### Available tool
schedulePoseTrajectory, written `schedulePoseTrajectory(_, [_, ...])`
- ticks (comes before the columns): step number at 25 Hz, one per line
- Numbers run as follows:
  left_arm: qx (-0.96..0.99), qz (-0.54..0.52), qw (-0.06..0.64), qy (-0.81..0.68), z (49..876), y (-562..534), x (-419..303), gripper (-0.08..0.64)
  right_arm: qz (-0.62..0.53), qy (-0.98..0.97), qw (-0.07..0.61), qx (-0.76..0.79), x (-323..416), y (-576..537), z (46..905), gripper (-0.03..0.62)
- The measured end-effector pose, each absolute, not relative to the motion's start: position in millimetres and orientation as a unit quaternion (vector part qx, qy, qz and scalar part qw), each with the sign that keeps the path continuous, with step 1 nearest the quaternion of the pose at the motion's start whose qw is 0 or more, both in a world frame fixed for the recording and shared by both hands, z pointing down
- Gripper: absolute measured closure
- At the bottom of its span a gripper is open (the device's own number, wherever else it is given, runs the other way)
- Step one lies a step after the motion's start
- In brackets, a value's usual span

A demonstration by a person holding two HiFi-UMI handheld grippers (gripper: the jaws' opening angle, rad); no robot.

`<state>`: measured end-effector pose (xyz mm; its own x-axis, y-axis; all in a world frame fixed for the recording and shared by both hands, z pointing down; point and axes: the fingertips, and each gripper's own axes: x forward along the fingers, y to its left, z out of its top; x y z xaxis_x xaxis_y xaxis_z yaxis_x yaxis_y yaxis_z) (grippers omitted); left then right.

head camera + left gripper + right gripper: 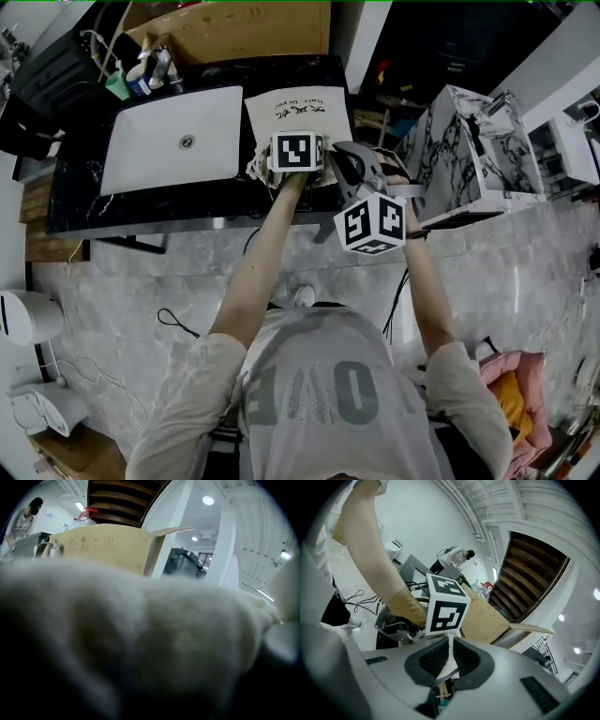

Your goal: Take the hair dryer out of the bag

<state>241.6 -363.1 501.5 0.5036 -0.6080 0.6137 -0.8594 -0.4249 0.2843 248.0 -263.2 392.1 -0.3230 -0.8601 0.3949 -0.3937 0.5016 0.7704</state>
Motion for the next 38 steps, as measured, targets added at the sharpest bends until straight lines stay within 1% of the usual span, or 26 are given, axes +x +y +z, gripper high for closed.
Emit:
schedulePoseTrajectory(5, [0.813,0.258,0.310,-0.420,511.7,-361.3,249.4,0.239,-0.264,-0.764,0.407,0.425,252.4,-266.7,395.8,0.543])
schedulePoseTrajectory(10, [0.815,0.274,0.313,-0.403,516.8,-362.5,252.7,0.239,-0.251,-0.768,0.400,0.433,255.2,-267.7,400.6,0.543])
schedulePoseTrajectory(15, [0.818,0.284,0.308,-0.394,518.3,-362.0,254.6,0.241,-0.221,-0.778,0.383,0.446,256.0,-265.3,401.8,0.543])
schedulePoseTrajectory(22, [0.821,0.273,0.312,-0.392,517.1,-362.9,249.6,0.265,-0.220,-0.778,0.378,0.451,249.7,-266.9,402.6,0.543])
schedulePoseTrajectory(31, [0.841,0.231,0.321,-0.369,501.4,-338.5,248.7,0.267,-0.228,-0.765,0.390,0.460,248.4,-266.5,402.9,0.545])
schedulePoseTrajectory(38, [0.851,0.253,0.302,-0.348,497.4,-288.2,235.5,0.267,-0.232,-0.746,0.417,0.464,253.7,-276.8,401.4,0.545])
